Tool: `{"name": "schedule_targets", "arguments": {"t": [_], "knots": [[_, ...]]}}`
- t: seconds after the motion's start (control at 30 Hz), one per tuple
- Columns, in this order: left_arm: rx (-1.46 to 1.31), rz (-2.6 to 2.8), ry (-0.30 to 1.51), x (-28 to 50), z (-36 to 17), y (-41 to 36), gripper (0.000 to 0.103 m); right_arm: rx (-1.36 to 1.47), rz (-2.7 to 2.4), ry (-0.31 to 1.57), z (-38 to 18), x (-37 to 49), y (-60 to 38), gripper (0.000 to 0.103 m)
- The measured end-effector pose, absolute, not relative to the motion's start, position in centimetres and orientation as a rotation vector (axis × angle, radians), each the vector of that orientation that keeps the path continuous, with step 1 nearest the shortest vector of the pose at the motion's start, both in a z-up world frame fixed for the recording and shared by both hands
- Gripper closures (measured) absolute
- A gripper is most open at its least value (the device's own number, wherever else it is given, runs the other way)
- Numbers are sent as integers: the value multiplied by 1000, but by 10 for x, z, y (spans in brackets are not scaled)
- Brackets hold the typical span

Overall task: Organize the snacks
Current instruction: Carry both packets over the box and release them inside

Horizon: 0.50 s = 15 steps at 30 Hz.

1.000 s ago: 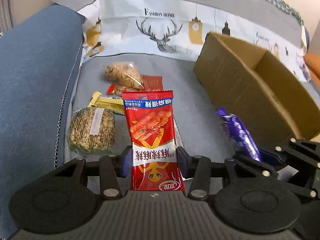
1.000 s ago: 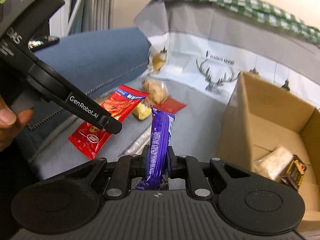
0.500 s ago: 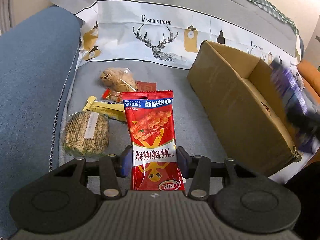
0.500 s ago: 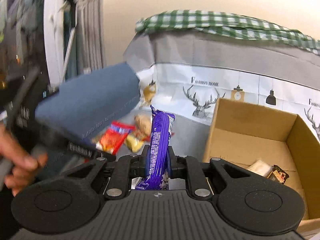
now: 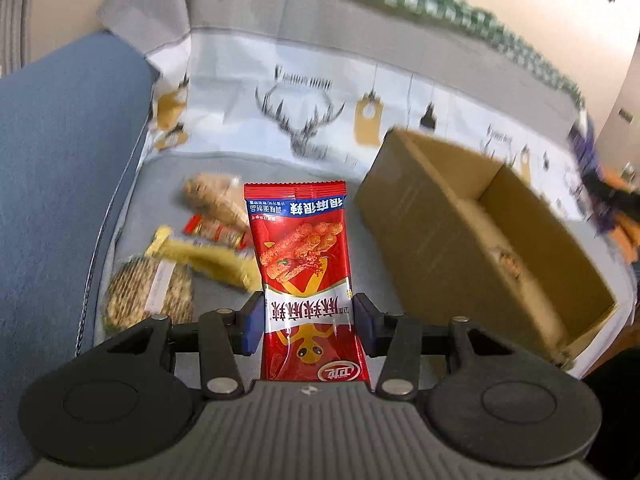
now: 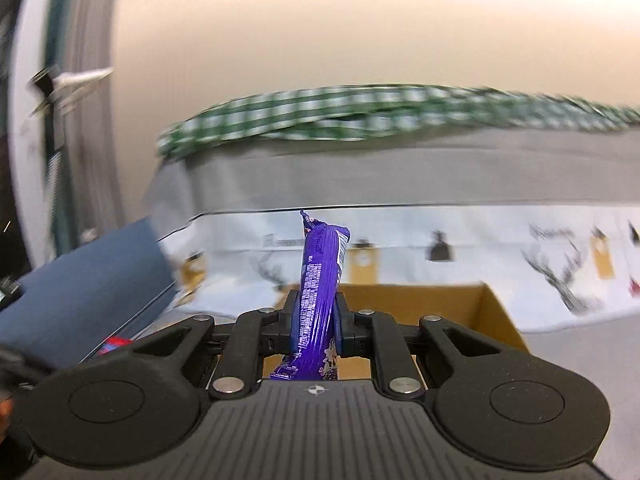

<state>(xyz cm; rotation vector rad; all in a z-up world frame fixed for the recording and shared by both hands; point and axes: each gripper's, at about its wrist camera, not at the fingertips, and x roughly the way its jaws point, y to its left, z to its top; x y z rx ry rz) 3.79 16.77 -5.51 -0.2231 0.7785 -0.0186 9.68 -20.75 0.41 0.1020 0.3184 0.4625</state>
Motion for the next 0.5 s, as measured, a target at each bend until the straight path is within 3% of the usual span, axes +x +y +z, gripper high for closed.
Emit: {"name": "schedule_targets", "arguments": {"t": [0.2,0.5], "knots": [[-175,-61,638,36,-24,138,52,215,374,310,4,101,-244,87],[-101,-156,446,51,1,64,52,156,322,306,5,105,-258,87]]}}
